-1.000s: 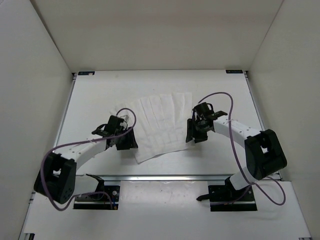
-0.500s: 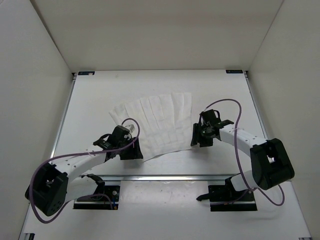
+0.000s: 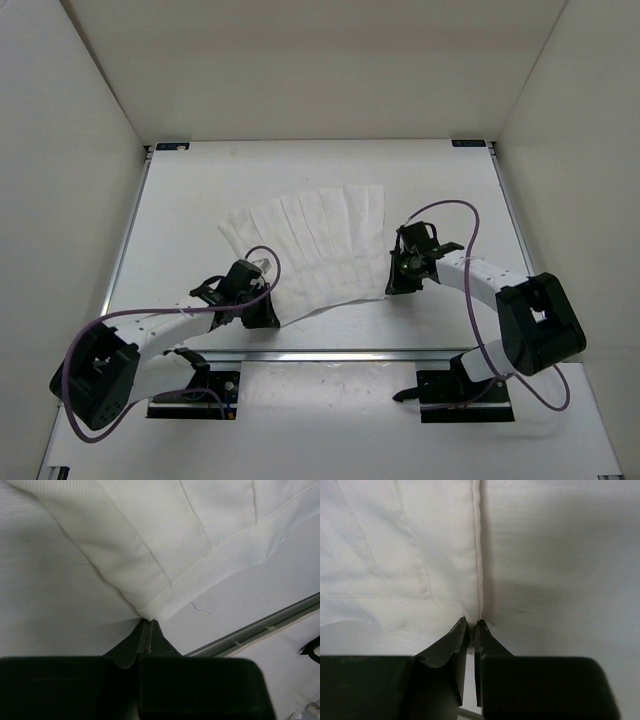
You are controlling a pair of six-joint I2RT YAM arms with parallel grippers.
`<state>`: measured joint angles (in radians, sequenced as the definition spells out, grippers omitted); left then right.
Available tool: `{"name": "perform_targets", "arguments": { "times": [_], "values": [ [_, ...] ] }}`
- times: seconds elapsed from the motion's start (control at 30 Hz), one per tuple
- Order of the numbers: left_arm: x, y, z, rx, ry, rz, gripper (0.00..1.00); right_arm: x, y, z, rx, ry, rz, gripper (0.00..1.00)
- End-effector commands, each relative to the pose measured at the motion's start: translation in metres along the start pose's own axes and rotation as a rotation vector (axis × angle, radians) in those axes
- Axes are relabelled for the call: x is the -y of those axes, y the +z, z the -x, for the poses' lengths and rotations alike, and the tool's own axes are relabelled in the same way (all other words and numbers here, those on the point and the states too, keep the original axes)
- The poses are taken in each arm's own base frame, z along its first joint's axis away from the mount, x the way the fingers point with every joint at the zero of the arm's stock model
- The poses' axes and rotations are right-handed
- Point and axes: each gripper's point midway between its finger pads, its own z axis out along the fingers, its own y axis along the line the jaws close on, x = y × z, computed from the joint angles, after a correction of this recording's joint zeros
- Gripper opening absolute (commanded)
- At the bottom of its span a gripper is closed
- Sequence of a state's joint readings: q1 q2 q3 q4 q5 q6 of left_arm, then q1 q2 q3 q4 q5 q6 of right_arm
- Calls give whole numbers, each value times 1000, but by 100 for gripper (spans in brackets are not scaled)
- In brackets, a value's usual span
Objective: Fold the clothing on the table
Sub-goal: Fold the skirt
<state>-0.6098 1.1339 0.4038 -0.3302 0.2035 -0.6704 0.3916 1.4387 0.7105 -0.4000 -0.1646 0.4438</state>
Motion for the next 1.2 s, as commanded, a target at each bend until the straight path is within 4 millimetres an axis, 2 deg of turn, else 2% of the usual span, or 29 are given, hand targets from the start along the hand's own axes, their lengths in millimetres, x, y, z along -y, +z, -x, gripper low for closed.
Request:
{"name": "perform_targets", "arguments": {
  "times": [0.0, 0.07, 0.1, 0.17, 0.27, 0.33, 0.47, 0.57, 0.63, 0.67, 0.77, 0.8, 0.87, 0.9, 0.93, 0.97, 1.03, 1.07, 1.1, 1.13, 1.17],
  "values": [
    [-10, -5, 10, 45, 18, 57, 0, 0, -16, -8, -2, -29, -23, 0],
    [-14, -15, 14, 61, 32, 80, 0, -4, -30, -9, 12, -27, -15, 0],
    [-10, -25, 22, 89, 32, 76, 0, -7, -38, -15, 8, -46, -6, 1],
    [-14, -35, 26, 108, 40, 102, 0, -14, -56, -24, 16, -53, 15, 0],
    [-7, -55, 30, 133, 44, 95, 0, -19, -76, -34, 21, -62, 43, 0],
    [2, -67, 28, 138, 49, 73, 0, -18, -86, -41, 15, -61, 44, 0],
    [2, -83, 17, 124, 42, 64, 0, -16, -111, -59, -4, -60, 59, 0],
    [8, -97, 12, 121, 32, 30, 0, -22, -126, -71, -22, -55, 106, 0],
    [15, -111, 16, 155, 21, -6, 0, -28, -137, -77, -27, -51, 153, 0],
    [17, -115, 10, 134, 27, -13, 0, -29, -142, -80, -27, -35, 158, 0],
    [27, -144, 28, 196, 36, -27, 0, -30, -162, -86, -36, -30, 178, 0],
    [26, -148, 32, 201, 42, -21, 0, -28, -168, -86, -32, -23, 174, 0],
    [31, -162, 50, 242, 62, -16, 0, -32, -189, -70, 16, -11, 194, 0],
    [29, -160, 55, 238, 59, -3, 0, -34, -194, -68, 16, -34, 214, 0],
    [33, -159, 60, 230, 65, -18, 0, -36, -199, -55, 54, -12, 231, 0],
    [36, -154, 63, 224, 74, -33, 0, -33, -198, -52, 58, -11, 234, 0],
    [48, -134, 51, 151, 103, -71, 1, -27, -187, -54, 31, -9, 231, 0],
    [49, -119, 39, 113, 116, -71, 8, -26, -179, -58, 3, 5, 228, 0],
    [50, -110, 38, 113, 122, -72, 13, -27, -171, -61, -7, -6, 226, 0],
    [43, -93, 19, 42, 116, -68, 20, -28, -167, -62, -15, -6, 220, 0],
    [40, -79, 12, 22, 86, -84, 29, -31, -160, -65, -24, -9, 223, 0]
  ]
}}
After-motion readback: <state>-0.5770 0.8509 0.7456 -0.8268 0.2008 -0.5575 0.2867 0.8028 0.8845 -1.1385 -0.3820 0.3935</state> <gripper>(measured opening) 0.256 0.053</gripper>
